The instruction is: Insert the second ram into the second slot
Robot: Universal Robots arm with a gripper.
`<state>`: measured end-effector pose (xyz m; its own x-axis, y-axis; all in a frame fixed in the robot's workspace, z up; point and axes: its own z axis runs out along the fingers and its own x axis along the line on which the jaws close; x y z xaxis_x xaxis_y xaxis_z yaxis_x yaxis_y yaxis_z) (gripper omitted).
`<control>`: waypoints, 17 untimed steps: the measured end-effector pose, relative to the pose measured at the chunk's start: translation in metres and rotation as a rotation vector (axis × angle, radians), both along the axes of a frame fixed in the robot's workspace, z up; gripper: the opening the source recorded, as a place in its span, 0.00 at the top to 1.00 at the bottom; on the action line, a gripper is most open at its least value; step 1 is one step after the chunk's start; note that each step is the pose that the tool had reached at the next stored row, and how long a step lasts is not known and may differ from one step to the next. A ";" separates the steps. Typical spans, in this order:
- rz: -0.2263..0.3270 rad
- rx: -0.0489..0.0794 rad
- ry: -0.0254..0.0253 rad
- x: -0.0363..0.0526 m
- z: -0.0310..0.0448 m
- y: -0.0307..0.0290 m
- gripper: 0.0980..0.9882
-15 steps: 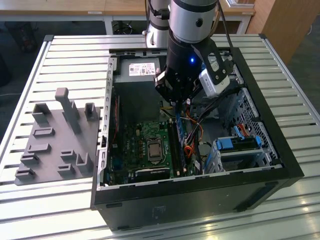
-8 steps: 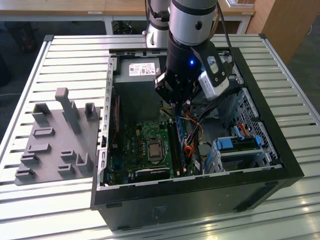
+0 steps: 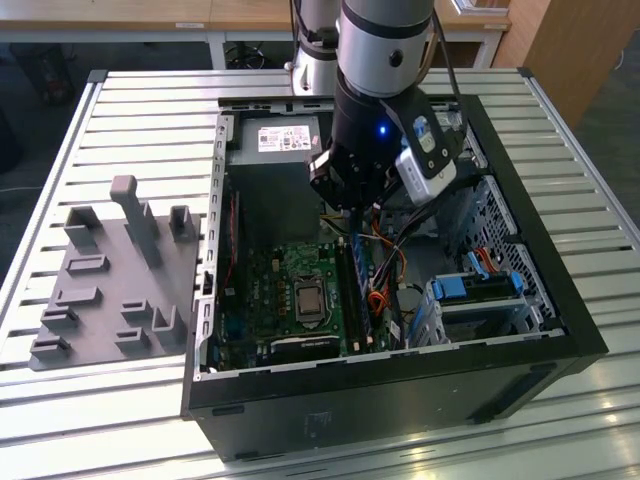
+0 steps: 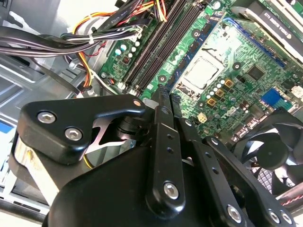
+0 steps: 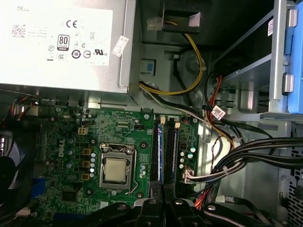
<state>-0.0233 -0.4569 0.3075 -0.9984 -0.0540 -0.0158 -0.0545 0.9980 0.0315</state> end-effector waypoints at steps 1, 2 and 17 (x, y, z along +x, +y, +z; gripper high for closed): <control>0.000 0.000 0.0000 0.0000 -0.0006 0.0000 0.96; 0.000 0.000 0.0000 0.0000 -0.0012 0.0000 0.96; 0.000 0.000 0.0000 0.0000 -0.0091 0.0000 0.96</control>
<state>-0.0233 -0.4569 0.2984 -0.9984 -0.0540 -0.0158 -0.0545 0.9980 0.0315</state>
